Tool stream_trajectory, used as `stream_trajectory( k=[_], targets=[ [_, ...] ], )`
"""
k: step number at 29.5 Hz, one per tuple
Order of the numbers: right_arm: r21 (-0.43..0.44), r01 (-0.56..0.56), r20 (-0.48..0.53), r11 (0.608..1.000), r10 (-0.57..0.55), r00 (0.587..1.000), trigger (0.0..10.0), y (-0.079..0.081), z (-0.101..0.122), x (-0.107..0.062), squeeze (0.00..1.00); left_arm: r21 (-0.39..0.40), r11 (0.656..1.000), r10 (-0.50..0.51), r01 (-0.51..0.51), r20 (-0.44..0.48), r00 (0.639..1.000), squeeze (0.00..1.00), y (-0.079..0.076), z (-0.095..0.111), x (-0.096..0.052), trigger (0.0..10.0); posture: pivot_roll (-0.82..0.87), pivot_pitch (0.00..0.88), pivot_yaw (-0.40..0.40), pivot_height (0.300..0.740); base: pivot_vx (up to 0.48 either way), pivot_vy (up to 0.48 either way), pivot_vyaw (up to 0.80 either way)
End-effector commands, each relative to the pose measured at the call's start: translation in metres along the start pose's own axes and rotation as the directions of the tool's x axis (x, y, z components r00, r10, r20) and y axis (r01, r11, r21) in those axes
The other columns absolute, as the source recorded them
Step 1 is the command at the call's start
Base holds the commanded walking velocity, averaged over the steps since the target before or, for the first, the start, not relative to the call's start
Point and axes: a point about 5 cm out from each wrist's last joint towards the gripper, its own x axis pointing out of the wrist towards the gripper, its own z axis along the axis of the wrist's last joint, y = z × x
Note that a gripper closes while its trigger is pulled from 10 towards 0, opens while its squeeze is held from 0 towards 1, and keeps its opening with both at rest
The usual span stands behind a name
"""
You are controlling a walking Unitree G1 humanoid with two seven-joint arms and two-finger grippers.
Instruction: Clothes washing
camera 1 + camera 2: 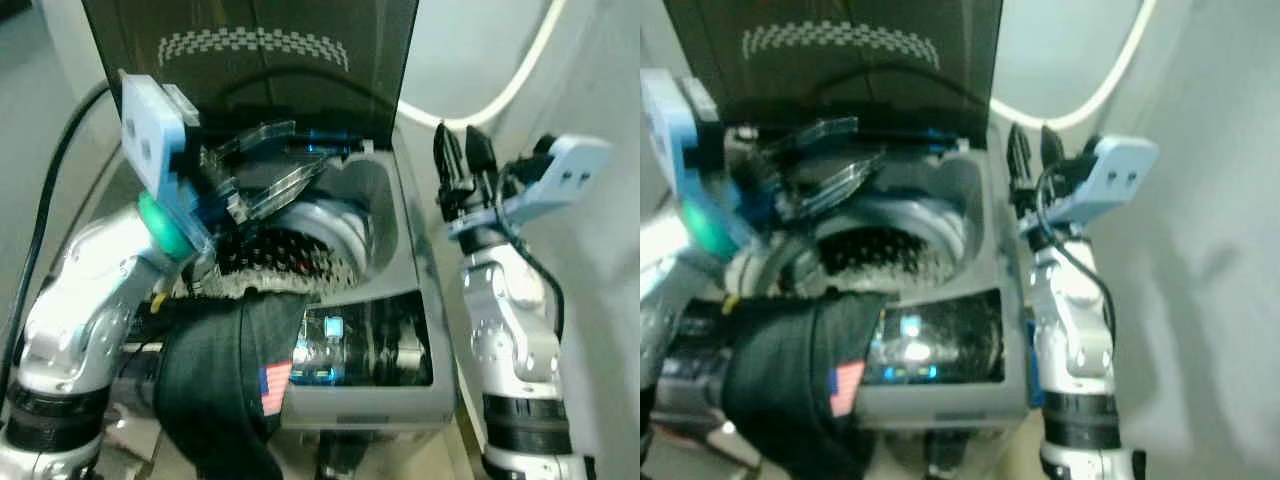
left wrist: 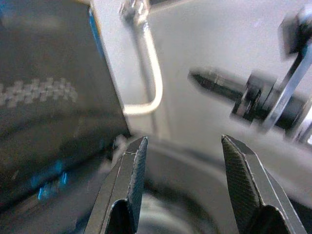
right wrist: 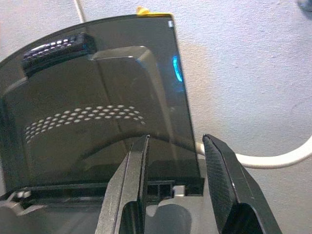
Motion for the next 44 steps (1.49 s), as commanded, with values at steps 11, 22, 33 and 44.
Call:
stream_trajectory(
  k=[11, 22, 33, 44],
  targets=[
    [0.009, 0.000, -0.018, 1.000, 0.000, 1.000, 10.0, -0.001, -0.007, -0.003, 0.00, -0.209, 0.966, -0.203, 0.152, -0.251, 0.947, 0.00, -0.043, -0.016, -0.049, 10.0, 0.02, 0.087, 0.013, 0.740, 0.000, 0.000, 0.00],
    [0.013, 0.006, -0.020, 1.000, -0.006, 1.000, 10.0, -0.002, -0.008, -0.004, 0.00, -0.171, 0.981, -0.159, 0.095, -0.418, 0.895, 0.00, -0.039, -0.026, -0.072, 10.0, 0.03, 0.098, 0.021, 0.740, 0.000, 0.000, 0.00],
    [0.015, 0.007, -0.022, 1.000, -0.007, 1.000, 10.0, -0.002, -0.009, -0.003, 0.00, -0.234, 0.972, -0.115, -0.001, -0.482, 0.868, 0.00, -0.038, -0.054, -0.082, 10.0, 0.02, 0.105, 0.016, 0.740, 0.000, 0.000, 0.00],
    [0.009, 0.013, -0.020, 1.000, -0.013, 1.000, 10.0, -0.003, -0.007, -0.004, 0.00, -0.219, 0.976, -0.113, 0.000, -0.501, 0.858, 0.00, -0.039, -0.061, -0.083, 0.0, 0.02, 0.105, 0.016, 0.740, 0.000, 0.000, 0.00]
  ],
)
